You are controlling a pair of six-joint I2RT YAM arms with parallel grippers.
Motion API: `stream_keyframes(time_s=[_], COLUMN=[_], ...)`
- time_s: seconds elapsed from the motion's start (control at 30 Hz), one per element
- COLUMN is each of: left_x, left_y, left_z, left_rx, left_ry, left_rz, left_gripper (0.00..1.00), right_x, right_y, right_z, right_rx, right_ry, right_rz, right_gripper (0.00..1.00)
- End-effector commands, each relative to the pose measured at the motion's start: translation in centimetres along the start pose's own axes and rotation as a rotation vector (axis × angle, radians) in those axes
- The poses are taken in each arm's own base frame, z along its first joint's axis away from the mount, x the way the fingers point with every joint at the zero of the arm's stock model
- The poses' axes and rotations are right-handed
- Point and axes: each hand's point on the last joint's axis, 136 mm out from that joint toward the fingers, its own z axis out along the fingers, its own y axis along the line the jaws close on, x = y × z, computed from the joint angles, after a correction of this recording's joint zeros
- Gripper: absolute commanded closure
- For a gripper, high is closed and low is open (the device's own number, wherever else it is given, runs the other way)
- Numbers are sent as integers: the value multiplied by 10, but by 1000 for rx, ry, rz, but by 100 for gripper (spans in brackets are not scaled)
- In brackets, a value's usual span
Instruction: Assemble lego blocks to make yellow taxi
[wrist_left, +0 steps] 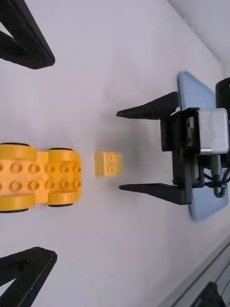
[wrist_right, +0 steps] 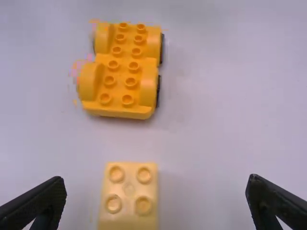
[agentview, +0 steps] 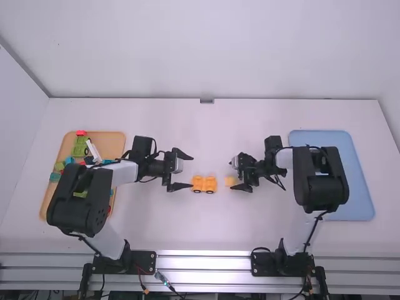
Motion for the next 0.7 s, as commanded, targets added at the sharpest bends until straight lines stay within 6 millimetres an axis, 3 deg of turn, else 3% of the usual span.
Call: stream_keyframes(time_s=[0.0, 0.3, 0.5, 0.67], left_x=[8, 17, 16, 18], left_y=[-7, 2, -1, -4], left_z=[6, 13, 13, 13], left_rx=[28, 18, 34, 39], left_ry=[-12, -45, -66, -59], left_rz=[-44, -118, -102, -110], left_gripper=[1, 1, 1, 1], right_x=[-2, 7, 9, 9], right_y=[4, 16, 18, 18], right_z=[-2, 6, 6, 6], right_rx=[23, 65, 65, 66], right_ry=[-24, -44, -43, -42], right_rz=[134, 122, 120, 109], right_gripper=[1, 3, 18, 38])
